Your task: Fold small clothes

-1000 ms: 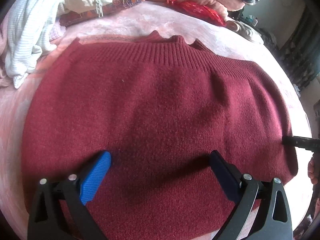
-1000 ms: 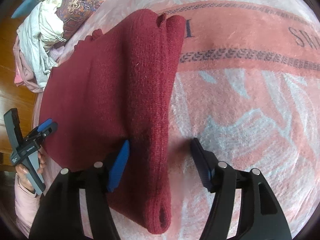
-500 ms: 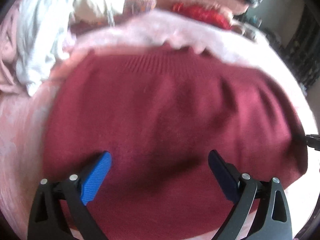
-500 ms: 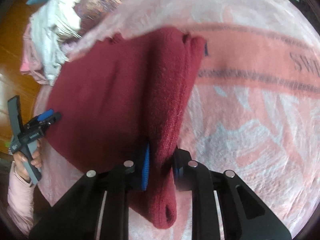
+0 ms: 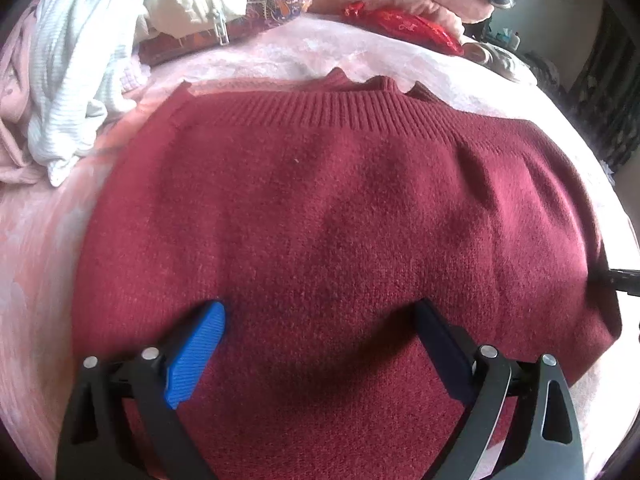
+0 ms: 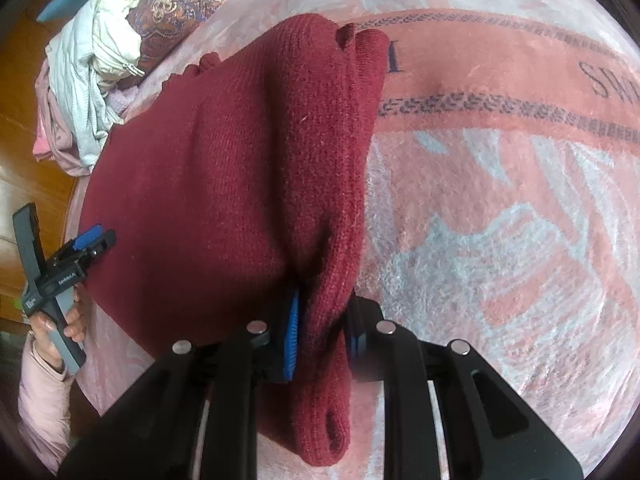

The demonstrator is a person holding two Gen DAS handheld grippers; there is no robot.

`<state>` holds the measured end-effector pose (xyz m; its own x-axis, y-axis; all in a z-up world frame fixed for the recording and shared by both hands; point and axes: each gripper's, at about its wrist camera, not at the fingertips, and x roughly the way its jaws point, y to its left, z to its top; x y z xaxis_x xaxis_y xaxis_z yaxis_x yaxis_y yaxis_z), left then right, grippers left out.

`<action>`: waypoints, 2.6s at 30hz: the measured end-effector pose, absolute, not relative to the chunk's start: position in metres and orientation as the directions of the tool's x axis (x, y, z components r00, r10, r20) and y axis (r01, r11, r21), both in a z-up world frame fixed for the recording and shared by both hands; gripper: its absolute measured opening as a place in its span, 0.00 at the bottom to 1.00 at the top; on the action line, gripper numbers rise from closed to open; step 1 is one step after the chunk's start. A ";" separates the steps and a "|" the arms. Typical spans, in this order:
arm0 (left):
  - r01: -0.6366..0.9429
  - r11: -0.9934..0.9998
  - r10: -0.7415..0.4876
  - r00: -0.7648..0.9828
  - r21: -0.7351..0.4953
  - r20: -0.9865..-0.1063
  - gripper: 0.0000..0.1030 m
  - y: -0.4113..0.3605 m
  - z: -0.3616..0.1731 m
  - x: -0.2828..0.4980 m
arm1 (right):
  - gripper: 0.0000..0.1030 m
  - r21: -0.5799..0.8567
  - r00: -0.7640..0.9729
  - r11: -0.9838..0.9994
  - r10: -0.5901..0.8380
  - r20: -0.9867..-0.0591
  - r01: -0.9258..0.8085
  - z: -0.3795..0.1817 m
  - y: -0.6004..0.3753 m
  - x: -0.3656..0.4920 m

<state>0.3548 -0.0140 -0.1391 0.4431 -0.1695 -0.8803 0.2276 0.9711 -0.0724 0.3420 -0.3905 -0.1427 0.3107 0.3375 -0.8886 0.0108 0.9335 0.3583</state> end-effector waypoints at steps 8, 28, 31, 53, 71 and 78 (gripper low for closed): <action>0.243 0.967 -0.185 0.493 -0.070 -0.850 0.92 -0.012 -0.140 0.346 | 0.18 0.375 0.333 0.926 0.342 -0.879 0.040 -0.142 -0.405 0.330; 0.263 0.961 -0.219 0.540 -0.084 -0.813 0.92 -0.008 -0.141 0.338 | 0.16 0.419 0.349 0.894 0.345 -0.871 0.161 -0.131 -0.404 0.326; 0.267 0.959 -0.231 0.542 -0.095 -0.808 0.92 -0.006 -0.139 0.336 | 0.15 0.435 0.356 0.888 0.361 -0.862 0.151 -0.117 -0.399 0.326; 0.186 0.952 -0.305 0.517 -0.242 -0.800 0.91 0.044 -0.104 0.363 | 0.12 0.413 0.334 0.899 0.437 -0.835 -0.144 -0.041 -0.231 0.367; 0.148 0.926 -0.376 0.468 -0.348 -0.800 0.91 0.070 -0.113 0.383 | 0.24 0.477 0.117 0.832 0.524 -0.844 -0.282 -0.090 -0.152 0.367; 0.173 0.859 -0.509 0.400 -0.482 -0.762 0.92 0.028 -0.100 0.374 | 0.35 0.437 0.233 0.867 0.488 -0.841 -0.238 -0.050 -0.231 0.323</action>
<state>0.3744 0.0283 -0.1002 0.3998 -0.5088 -0.7624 0.1730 0.8587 -0.4824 0.3231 -0.2306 -0.0505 0.2333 0.4881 -0.8410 -0.2376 0.8673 0.4374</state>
